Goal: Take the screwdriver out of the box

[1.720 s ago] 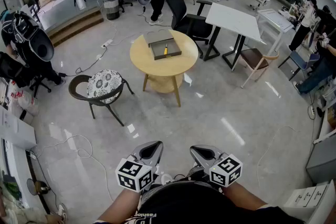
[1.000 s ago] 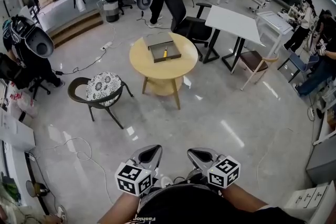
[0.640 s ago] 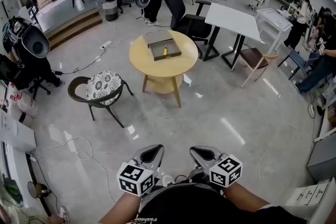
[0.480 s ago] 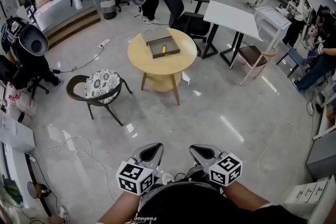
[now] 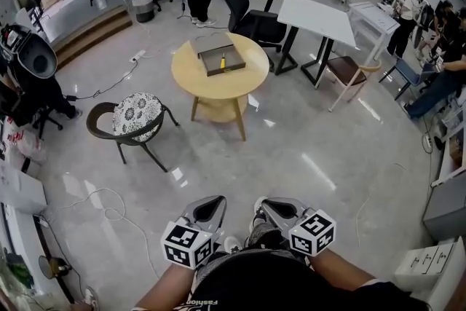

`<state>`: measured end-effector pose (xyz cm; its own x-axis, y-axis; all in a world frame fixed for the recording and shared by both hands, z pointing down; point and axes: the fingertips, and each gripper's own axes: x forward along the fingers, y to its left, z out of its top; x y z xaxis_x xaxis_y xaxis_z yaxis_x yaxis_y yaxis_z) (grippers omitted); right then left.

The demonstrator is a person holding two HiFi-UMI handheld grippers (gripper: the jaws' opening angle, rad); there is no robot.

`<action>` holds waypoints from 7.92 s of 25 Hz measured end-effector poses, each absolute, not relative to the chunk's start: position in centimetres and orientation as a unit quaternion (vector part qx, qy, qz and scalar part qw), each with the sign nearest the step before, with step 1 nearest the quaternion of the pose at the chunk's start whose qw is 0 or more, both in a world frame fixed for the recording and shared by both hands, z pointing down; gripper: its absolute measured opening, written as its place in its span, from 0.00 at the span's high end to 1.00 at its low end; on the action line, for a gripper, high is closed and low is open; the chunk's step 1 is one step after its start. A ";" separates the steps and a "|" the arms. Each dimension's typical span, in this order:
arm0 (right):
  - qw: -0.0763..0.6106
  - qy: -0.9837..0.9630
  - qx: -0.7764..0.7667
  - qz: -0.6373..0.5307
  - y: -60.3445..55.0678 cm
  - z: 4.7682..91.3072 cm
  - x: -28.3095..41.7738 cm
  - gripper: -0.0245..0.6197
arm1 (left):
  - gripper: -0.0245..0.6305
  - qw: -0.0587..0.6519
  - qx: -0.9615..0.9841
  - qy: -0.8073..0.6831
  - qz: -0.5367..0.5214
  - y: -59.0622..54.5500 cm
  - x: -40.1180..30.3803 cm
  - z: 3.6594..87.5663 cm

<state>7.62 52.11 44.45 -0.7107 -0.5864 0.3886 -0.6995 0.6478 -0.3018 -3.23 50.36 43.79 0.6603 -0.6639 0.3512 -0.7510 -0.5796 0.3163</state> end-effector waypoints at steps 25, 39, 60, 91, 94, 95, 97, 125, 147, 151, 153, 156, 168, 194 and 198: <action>0.123 -0.903 0.331 0.243 37.9 45.5 8.6 0.96 | 0.87 0.224 0.866 -0.432 0.116 37.3 -2.1 44.2; 0.105 -0.918 0.302 0.234 25.7 44.2 11.6 0.96 | 0.87 0.224 0.857 -0.449 0.117 25.3 1.8 43.1; 0.098 -0.923 0.277 0.249 20.7 46.0 14.2 0.96 | 0.87 0.236 0.837 -0.476 0.128 20.8 4.3 44.2; 0.129 -0.902 0.316 0.264 1.1 47.1 9.7 0.96 | 0.87 0.239 0.856 -0.434 0.145 -0.7 0.3 45.1; 0.130 -0.900 0.319 0.266 -1.9 47.1 8.3 0.96 | 0.87 0.237 0.858 -0.429 0.154 -3.5 -0.9 45.4; 0.131 -0.900 0.320 0.266 -2.7 47.3 7.8 0.96 | 0.87 0.237 0.859 -0.427 0.155 -4.4 -1.3 45.6; 0.134 -0.898 0.323 0.266 -4.4 47.5 6.9 0.96 | 0.87 0.239 0.859 -0.424 0.156 -6.3 -2.2 45.9; 0.166 -0.873 0.382 0.255 -16.1 48.3 1.9 0.96 | 0.87 0.237 0.881 -0.373 0.170 -18.5 -8.2 48.0; 0.184 -0.896 0.320 0.246 -19.9 49.1 4.0 0.96 | 0.87 0.246 0.852 -0.426 0.177 -20.9 -5.9 49.1; 0.187 -0.898 0.311 0.248 -20.6 49.5 4.7 0.96 | 0.87 0.245 0.851 -0.422 0.196 -21.2 -4.9 49.9; 0.184 -0.900 0.308 0.248 -21.1 49.5 5.0 0.96 | 0.87 0.245 0.848 -0.422 0.204 -21.6 -4.4 50.3; 0.183 -0.901 0.300 0.253 -21.7 49.9 5.3 0.96 | 0.87 0.248 0.842 -0.422 0.228 -22.1 -3.7 51.8; 0.186 -0.903 0.276 0.273 -23.0 52.0 6.9 0.96 | 0.76 0.297 0.792 -0.425 0.323 -25.3 -1.8 60.6; 0.189 -0.884 0.280 0.322 -25.0 55.4 12.3 0.96 | 0.70 0.334 0.701 -0.439 0.453 -31.1 -0.6 72.3; 0.188 -0.884 0.282 0.323 -24.7 55.3 12.7 0.96 | 0.70 0.338 0.692 -0.445 0.458 -31.5 -0.9 73.2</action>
<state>12.73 -24.70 55.35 -0.7705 -0.3770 0.5140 -0.6196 0.6324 -0.4649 -0.90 -31.53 73.23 0.1855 -0.3055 0.9339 -0.9246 -0.3760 0.0606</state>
